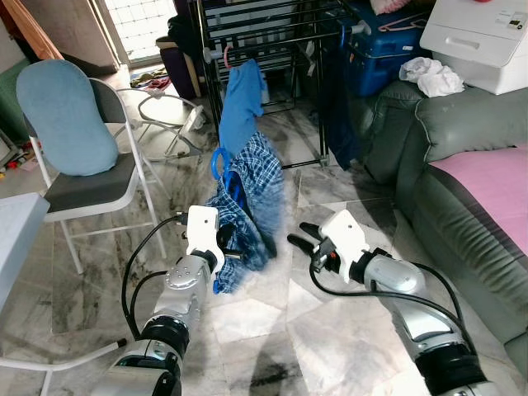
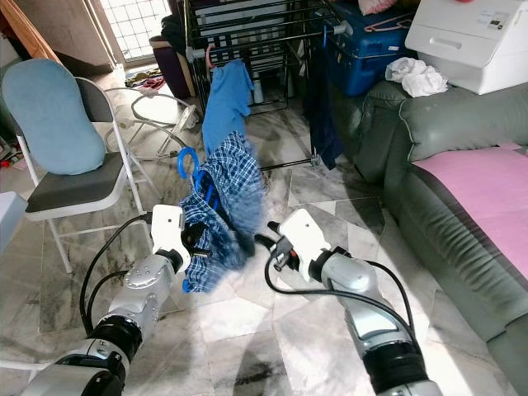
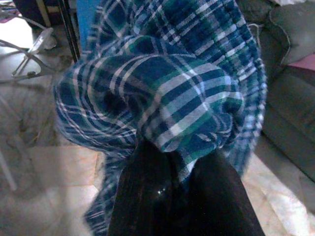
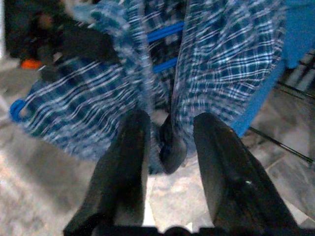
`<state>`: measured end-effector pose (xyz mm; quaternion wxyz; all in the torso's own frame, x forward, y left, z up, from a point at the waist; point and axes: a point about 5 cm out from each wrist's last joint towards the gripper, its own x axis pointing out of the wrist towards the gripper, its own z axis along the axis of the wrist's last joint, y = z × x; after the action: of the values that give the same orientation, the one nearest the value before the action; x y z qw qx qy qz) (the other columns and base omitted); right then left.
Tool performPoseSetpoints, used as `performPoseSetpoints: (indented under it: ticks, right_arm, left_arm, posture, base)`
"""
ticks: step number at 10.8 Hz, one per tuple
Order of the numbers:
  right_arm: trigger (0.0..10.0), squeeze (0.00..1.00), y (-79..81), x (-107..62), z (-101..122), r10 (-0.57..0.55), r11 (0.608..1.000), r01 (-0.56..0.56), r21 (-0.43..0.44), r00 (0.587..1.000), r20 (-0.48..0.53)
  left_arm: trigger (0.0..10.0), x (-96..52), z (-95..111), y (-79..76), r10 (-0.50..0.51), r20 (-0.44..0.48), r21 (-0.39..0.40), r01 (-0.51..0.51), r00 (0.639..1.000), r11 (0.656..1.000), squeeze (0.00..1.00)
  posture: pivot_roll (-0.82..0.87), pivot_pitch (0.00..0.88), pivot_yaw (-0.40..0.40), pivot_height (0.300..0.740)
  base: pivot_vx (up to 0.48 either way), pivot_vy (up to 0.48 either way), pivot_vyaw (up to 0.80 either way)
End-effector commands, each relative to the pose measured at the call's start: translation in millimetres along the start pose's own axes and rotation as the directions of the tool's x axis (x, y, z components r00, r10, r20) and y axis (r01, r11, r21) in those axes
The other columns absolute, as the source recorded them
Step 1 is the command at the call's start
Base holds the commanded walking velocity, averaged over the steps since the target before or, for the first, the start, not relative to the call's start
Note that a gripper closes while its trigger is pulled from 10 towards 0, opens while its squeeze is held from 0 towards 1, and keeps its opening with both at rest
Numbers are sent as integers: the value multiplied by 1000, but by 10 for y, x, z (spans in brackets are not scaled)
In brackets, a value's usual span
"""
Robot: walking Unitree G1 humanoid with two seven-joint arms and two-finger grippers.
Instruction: Hang hanger
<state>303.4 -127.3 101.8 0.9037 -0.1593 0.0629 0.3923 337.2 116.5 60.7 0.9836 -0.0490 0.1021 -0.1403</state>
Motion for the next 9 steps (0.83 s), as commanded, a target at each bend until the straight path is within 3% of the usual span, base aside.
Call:
performPoseSetpoints:
  ticks: [1, 4, 5, 6, 7, 8, 9]
  right_arm:
    - [10000, 1000, 39, 3, 59, 34, 999, -34, -38, 999, 9]
    - [10000, 1000, -178, -127, 106, 49, 992, -48, -120, 999, 5]
    - [10000, 1000, -231, -186, 154, 96, 985, -93, -148, 995, 10]
    - [10000, 1000, -260, -227, 168, 132, 974, -133, -182, 991, -16]
    - [10000, 1000, -271, -253, 175, 156, 966, -158, -205, 987, -28]
    - [10000, 1000, -319, -350, 219, 217, 947, -224, -232, 975, -55]
    - [10000, 1000, -365, -393, 235, 228, 941, -239, -239, 971, -72]
  left_arm:
    - [0, 4, 57, 81, 8, 11, 30, -9, 1000, 1000, 0]
    - [0, -76, 2, 89, -193, -46, 136, 198, 980, 971, 0]
    - [0, -170, -44, 145, -320, -116, 225, 339, 940, 914, 0]
    - [0, -246, -66, 228, -380, -170, 270, 413, 909, 870, 0]
    - [0, -278, -70, 281, -393, -194, 285, 435, 899, 854, 0]
    - [0, -356, -58, 394, -428, -246, 341, 491, 870, 802, 0]
    - [0, -394, -39, 412, -467, -266, 356, 537, 843, 765, 0]
  posture:
    - [-201, 0, 136, 740]
    - [-202, 0, 140, 740]
    - [-202, 0, 140, 740]
    - [-198, 0, 144, 740]
    - [-197, 0, 145, 740]
    - [-198, 0, 144, 740]
    - [-201, 0, 143, 740]
  base:
    - [0, 0, 0]
    - [0, 0, 0]
    - [0, 0, 0]
    - [0, 0, 0]
    - [0, 0, 0]
    - [0, 0, 0]
    - [0, 0, 0]
